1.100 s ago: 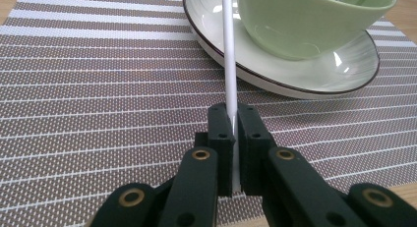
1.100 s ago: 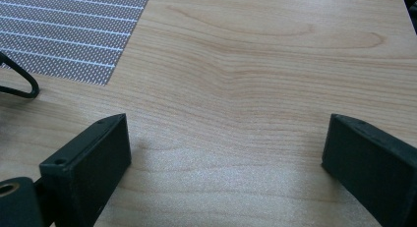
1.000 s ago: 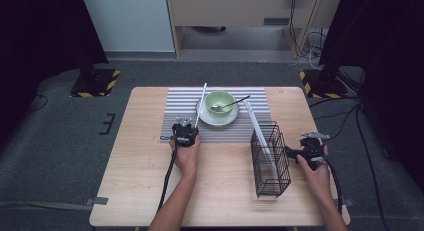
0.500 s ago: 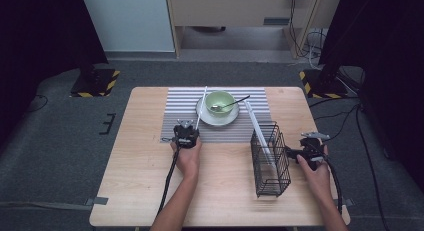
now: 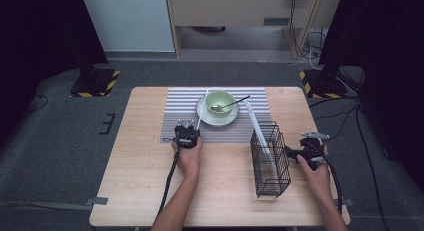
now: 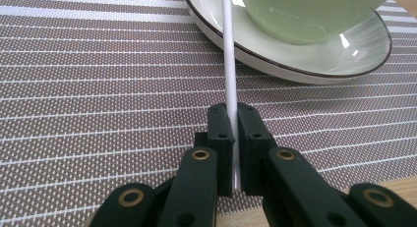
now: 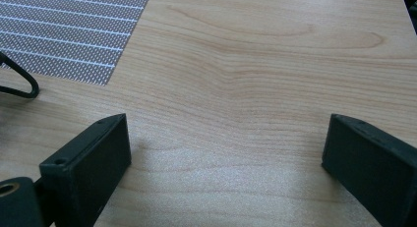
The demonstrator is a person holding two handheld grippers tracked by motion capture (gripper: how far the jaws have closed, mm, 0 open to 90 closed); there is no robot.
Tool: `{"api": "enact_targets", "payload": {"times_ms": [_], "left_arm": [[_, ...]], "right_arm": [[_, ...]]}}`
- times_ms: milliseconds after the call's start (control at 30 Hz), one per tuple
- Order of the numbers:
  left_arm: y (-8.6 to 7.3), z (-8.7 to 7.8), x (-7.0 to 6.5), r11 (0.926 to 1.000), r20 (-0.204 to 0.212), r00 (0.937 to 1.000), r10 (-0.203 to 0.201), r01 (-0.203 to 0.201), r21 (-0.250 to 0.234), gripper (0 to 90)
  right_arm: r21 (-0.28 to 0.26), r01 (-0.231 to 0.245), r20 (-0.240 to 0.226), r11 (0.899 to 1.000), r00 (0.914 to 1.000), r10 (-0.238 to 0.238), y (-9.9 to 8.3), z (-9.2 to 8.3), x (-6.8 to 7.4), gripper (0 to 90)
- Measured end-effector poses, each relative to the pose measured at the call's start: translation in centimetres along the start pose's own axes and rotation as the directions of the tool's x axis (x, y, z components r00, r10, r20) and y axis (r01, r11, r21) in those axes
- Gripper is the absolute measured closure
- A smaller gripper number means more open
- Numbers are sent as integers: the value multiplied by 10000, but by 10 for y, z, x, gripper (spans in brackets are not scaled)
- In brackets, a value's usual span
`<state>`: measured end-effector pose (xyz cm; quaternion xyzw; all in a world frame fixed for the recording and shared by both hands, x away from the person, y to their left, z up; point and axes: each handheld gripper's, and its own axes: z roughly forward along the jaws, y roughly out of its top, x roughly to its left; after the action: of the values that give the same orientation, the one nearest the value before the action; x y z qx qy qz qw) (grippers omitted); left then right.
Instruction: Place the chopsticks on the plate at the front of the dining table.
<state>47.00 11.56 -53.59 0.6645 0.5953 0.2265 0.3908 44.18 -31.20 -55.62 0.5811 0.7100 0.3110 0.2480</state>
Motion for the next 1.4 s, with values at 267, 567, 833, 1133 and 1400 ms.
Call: {"api": "enact_targets", "payload": {"times_ms": [267, 567, 833, 1133, 1400], "left_arm": [[-1, 3, -4, 10000, 74, 10000, 22, -22, -12, 847], [-1, 4, -7, 9998, 97, 9998, 155, -156, 76, 795], [-2, 2, -7, 9965, -176, 9963, 839, -839, 2, 598], [-8, -6, -6, 9893, 69, 9893, 1459, -1460, 78, 505], [-7, -8, -4, 9903, 376, 9898, 1374, -1381, 171, 655]], "right_arm": [[-7, 14, 4, 10000, 10000, -14, 0, 0, 0, 45], [-6, 12, 2, 10000, 10000, -12, 0, 0, 0, 45], [-1, 5, 2, 10000, 10000, -5, 0, 0, 0, 44], [-4, 12, 4, 10000, 10000, -12, 0, 0, 0, 45], [0, 5, 6, 10000, 10000, -5, 0, 0, 0, 44]]}}
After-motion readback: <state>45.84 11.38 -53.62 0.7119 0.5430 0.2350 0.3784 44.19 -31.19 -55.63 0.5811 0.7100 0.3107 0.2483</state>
